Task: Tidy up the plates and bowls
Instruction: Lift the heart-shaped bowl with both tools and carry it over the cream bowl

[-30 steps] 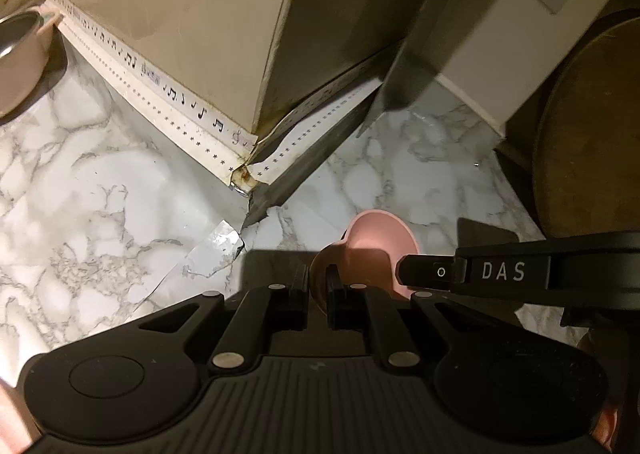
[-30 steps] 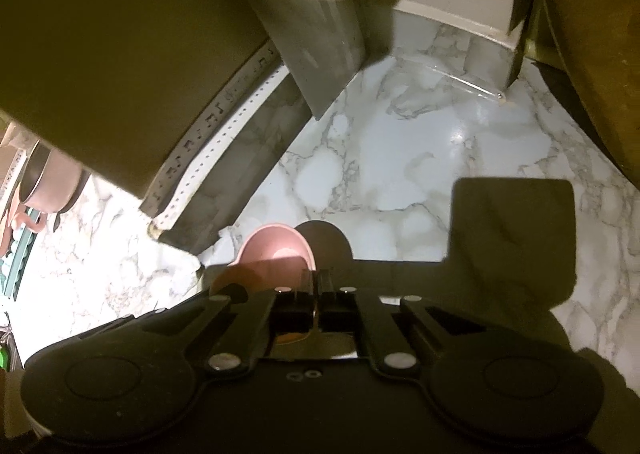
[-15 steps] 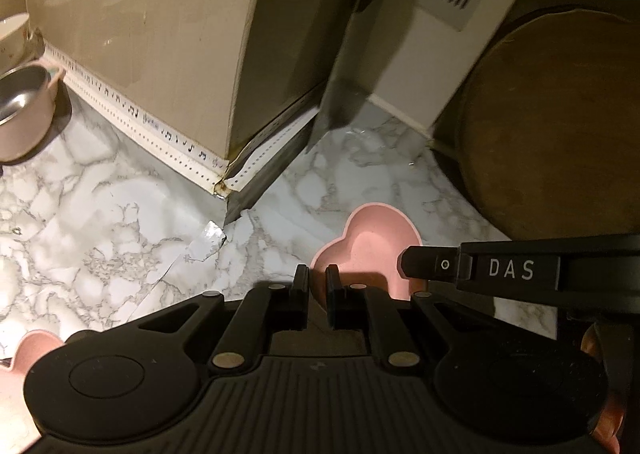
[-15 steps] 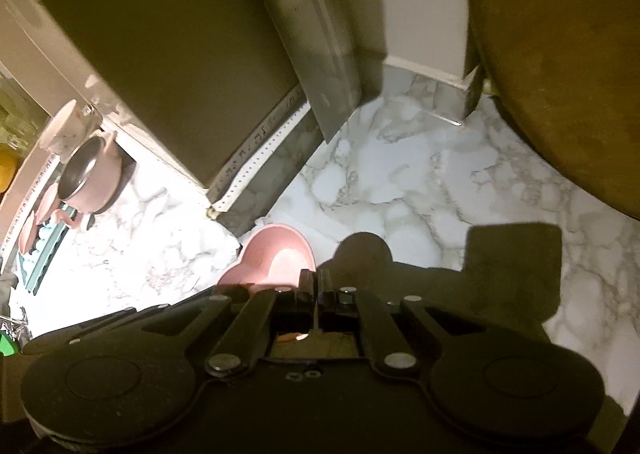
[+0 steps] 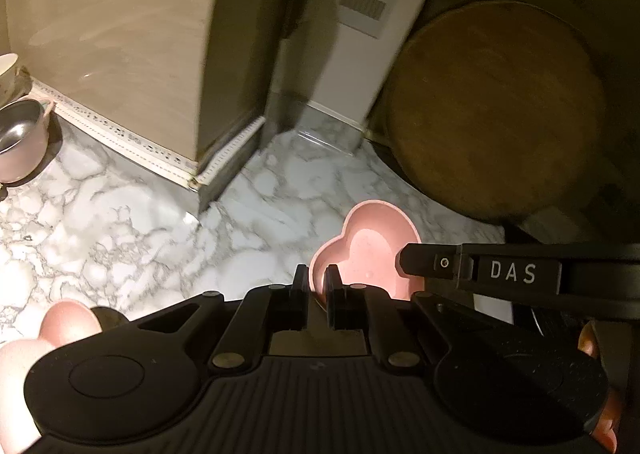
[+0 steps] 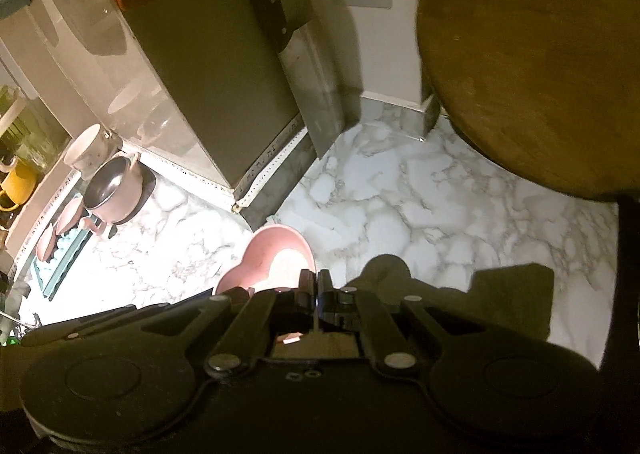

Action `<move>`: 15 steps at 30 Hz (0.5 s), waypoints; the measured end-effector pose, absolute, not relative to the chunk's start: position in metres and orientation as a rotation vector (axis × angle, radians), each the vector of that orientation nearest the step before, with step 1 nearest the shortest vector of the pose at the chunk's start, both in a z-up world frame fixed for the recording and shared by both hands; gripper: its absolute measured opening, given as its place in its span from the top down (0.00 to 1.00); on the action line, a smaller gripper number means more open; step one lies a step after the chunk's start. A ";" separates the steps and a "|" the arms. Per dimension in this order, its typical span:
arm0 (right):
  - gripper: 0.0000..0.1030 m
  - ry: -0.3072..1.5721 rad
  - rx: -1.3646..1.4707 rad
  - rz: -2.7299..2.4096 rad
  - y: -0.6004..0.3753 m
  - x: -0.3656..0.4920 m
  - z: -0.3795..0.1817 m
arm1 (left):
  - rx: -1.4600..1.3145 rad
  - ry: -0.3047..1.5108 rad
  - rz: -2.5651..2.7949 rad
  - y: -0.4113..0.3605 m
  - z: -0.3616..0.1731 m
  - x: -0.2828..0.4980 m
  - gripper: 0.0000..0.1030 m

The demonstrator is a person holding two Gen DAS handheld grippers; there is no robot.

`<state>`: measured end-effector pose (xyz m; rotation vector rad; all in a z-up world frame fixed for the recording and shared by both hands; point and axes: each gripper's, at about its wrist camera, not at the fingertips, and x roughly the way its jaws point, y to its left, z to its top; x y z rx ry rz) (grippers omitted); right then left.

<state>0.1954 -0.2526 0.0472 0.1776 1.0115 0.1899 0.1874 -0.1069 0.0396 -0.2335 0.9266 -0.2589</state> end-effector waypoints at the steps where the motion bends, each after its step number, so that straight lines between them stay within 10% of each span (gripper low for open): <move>1: 0.99 1.009 0.184 0.182 -0.255 0.189 0.048 | -0.225 0.928 -0.271 -0.109 0.040 0.183 0.92; 15: 0.99 1.033 0.269 0.087 -0.289 0.116 0.029 | -0.115 1.002 -0.399 -0.145 0.019 0.134 0.92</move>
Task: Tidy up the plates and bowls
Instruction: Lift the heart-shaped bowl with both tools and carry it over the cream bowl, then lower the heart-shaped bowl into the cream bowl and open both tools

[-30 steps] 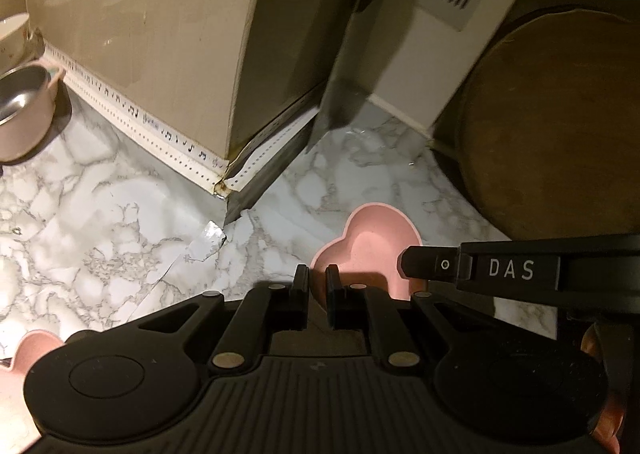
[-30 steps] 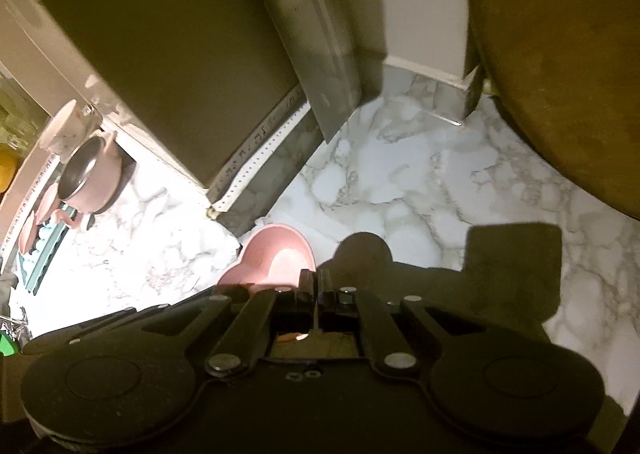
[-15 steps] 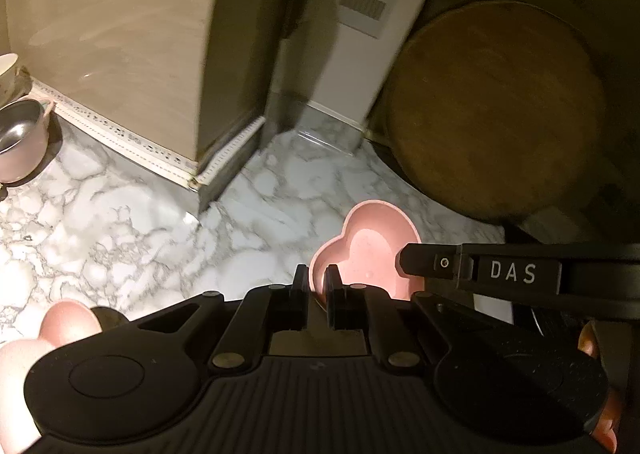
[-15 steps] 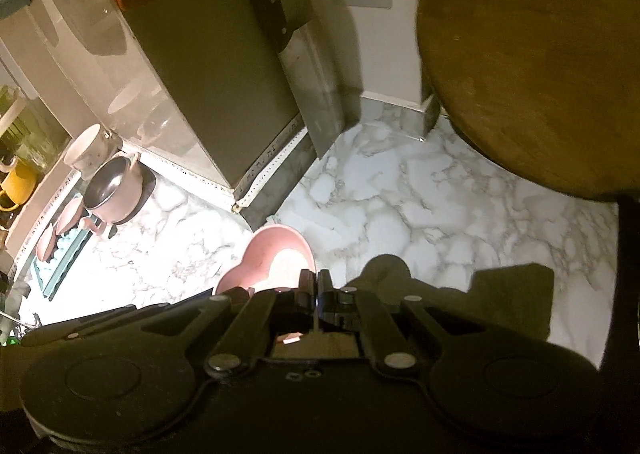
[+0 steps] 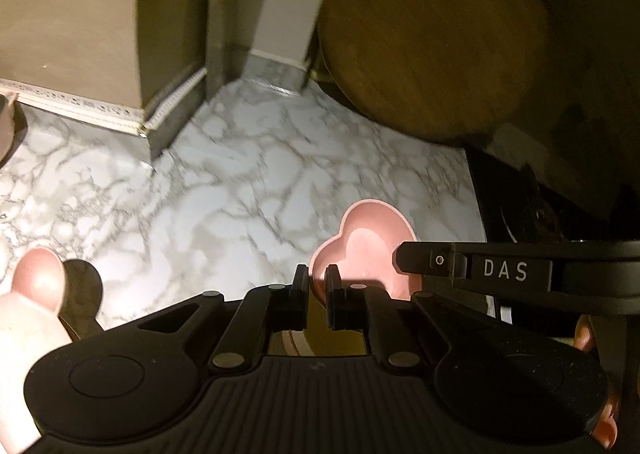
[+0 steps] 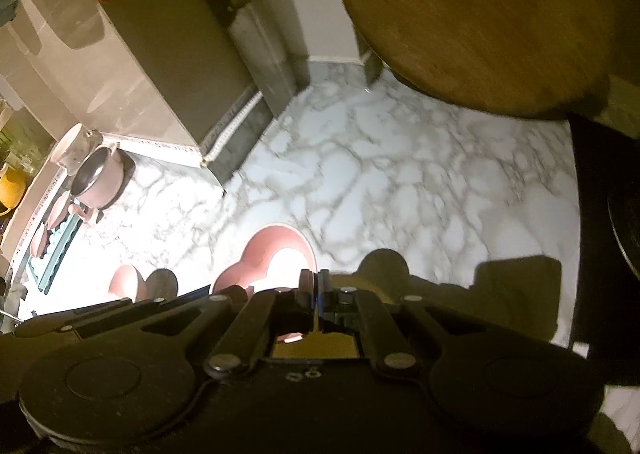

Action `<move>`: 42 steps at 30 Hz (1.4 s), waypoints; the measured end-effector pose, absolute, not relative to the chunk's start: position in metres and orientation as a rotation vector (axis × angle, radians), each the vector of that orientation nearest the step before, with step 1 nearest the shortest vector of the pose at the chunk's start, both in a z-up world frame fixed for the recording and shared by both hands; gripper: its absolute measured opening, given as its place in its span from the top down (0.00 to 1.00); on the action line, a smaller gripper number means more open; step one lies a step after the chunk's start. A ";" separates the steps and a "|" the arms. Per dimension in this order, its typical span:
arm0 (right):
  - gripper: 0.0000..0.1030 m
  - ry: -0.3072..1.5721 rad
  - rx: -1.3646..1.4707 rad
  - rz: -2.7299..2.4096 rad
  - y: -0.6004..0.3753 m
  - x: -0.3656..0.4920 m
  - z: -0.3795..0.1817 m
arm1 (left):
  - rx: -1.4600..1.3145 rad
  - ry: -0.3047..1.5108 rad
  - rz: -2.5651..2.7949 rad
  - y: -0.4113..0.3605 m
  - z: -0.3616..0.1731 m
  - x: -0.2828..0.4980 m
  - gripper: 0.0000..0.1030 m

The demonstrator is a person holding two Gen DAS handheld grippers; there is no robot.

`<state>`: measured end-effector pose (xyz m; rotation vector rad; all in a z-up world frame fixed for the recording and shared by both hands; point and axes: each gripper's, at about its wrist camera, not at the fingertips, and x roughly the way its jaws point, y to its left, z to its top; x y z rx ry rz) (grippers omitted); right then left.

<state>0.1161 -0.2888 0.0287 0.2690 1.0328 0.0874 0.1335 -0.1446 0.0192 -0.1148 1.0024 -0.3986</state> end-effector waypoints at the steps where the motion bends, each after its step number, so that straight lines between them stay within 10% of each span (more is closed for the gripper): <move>1: 0.99 1.037 0.276 0.081 -0.291 0.112 0.026 | -0.101 1.011 -0.408 -0.148 0.016 0.131 0.92; 42: 0.78 1.116 0.368 0.053 -0.317 0.094 -0.030 | 0.055 1.058 -0.438 -0.176 -0.016 0.126 0.92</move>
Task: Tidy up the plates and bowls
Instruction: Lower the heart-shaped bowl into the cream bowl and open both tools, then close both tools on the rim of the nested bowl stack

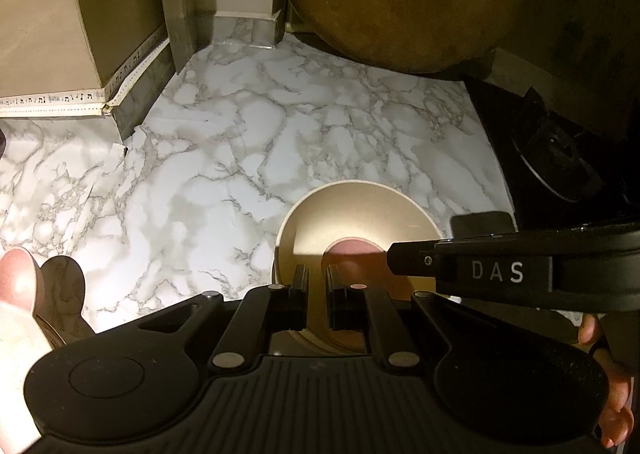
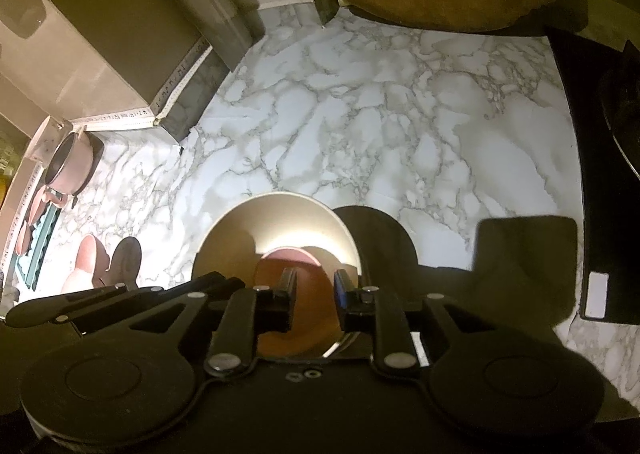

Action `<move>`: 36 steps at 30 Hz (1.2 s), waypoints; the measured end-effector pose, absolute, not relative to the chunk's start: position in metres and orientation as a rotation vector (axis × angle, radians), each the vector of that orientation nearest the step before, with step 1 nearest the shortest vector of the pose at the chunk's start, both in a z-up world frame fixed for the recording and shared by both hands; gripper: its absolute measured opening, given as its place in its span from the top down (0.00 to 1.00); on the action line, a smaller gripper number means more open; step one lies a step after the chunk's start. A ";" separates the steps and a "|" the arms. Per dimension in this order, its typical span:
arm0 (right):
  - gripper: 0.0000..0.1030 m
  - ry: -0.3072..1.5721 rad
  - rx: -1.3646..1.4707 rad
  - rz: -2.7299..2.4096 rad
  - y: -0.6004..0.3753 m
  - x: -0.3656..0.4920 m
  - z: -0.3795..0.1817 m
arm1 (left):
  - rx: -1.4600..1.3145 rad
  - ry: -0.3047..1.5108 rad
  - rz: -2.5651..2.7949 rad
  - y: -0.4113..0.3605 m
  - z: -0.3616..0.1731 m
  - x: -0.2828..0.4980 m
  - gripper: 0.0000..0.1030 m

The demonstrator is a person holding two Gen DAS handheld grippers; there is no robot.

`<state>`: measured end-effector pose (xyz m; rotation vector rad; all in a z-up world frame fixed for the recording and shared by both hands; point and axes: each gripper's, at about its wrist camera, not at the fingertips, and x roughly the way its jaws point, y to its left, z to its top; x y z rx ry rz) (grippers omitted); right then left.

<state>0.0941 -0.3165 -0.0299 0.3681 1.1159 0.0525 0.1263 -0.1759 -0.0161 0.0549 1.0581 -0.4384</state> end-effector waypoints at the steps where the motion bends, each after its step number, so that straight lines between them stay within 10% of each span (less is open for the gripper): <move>1: 0.78 1.112 0.367 0.055 -0.317 0.093 -0.028 | 0.053 1.055 -0.440 -0.175 -0.014 0.126 0.92; 19: 0.52 1.009 0.322 0.103 -0.319 0.066 0.005 | 0.038 0.964 -0.457 -0.157 0.011 0.106 0.87; 22: 0.46 0.991 0.328 0.101 -0.321 0.061 0.008 | 0.032 0.957 -0.451 -0.154 0.013 0.104 0.75; 26: 0.36 0.968 0.324 0.093 -0.323 0.054 0.013 | 0.025 0.916 -0.436 -0.149 0.018 0.097 0.35; 36: 0.05 0.945 0.326 0.099 -0.325 0.046 0.016 | -0.052 0.929 -0.393 -0.138 0.014 0.095 0.25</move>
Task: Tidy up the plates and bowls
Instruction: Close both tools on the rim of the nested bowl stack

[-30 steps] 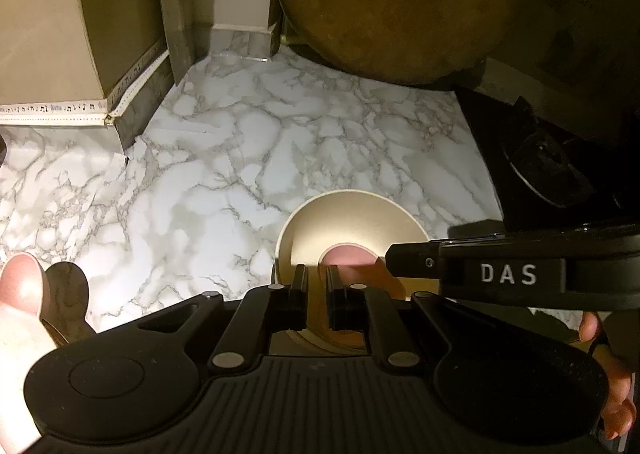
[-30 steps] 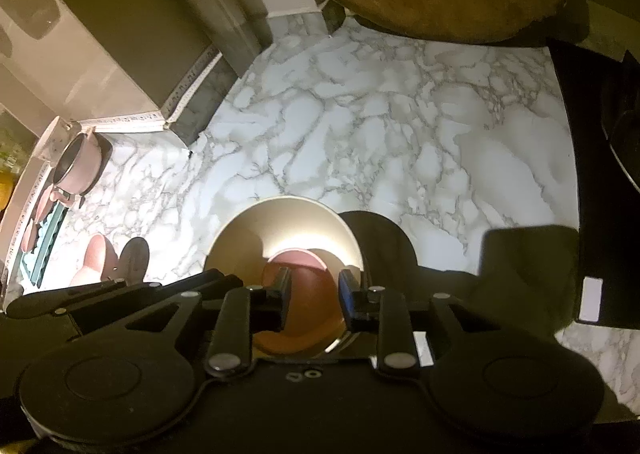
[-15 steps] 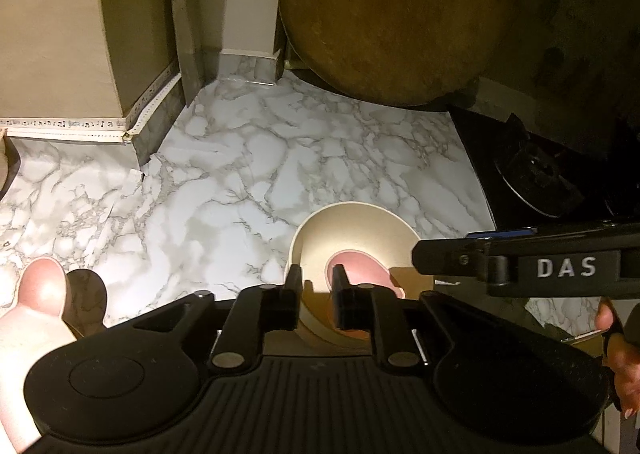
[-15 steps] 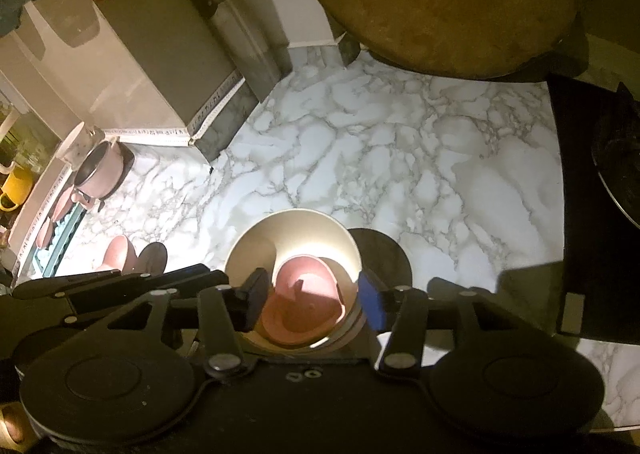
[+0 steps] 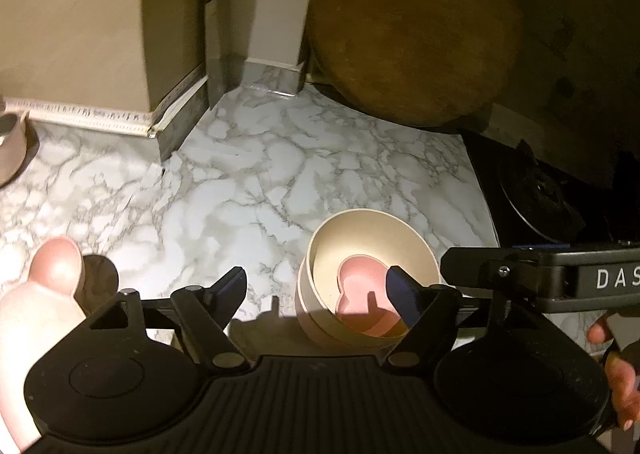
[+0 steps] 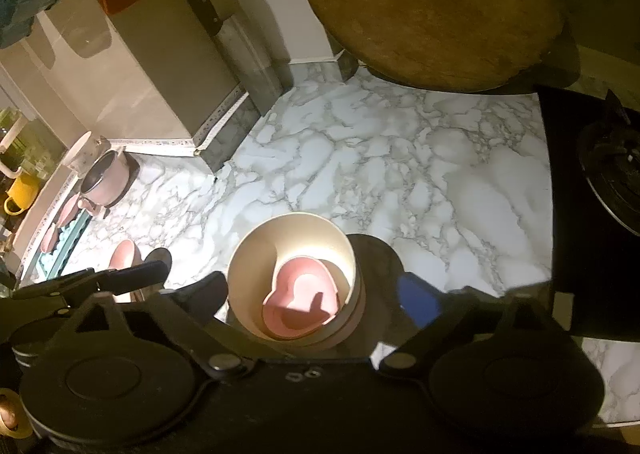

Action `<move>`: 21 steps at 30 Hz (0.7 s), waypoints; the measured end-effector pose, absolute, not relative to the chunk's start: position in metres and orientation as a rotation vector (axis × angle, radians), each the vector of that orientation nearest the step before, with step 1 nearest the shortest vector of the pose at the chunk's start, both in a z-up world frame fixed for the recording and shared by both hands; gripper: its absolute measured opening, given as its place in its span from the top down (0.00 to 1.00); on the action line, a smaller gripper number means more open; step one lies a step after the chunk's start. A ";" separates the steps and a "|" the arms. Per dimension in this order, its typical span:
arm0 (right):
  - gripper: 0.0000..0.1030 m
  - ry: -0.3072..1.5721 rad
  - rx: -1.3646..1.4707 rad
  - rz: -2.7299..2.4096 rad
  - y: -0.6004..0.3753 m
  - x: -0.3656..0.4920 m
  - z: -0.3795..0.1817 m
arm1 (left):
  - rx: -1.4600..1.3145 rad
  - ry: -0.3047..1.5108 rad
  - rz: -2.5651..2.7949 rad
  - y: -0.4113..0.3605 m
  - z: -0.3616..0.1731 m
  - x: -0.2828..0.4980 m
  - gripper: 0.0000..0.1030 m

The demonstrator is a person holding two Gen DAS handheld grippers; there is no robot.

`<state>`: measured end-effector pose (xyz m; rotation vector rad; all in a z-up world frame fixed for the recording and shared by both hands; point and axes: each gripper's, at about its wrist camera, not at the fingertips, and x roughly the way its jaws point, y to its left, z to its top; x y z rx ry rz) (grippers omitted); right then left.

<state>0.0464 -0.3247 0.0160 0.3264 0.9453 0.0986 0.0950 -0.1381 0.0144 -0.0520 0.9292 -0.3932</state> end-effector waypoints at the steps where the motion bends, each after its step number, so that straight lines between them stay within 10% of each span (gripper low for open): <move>1: 0.03 0.946 0.326 0.093 -0.325 0.047 0.015 | -0.066 0.932 -0.386 -0.137 0.013 0.095 0.25; 21: 0.18 1.117 0.377 0.059 -0.349 0.089 -0.044 | -0.088 1.054 -0.166 -0.172 -0.043 0.106 0.25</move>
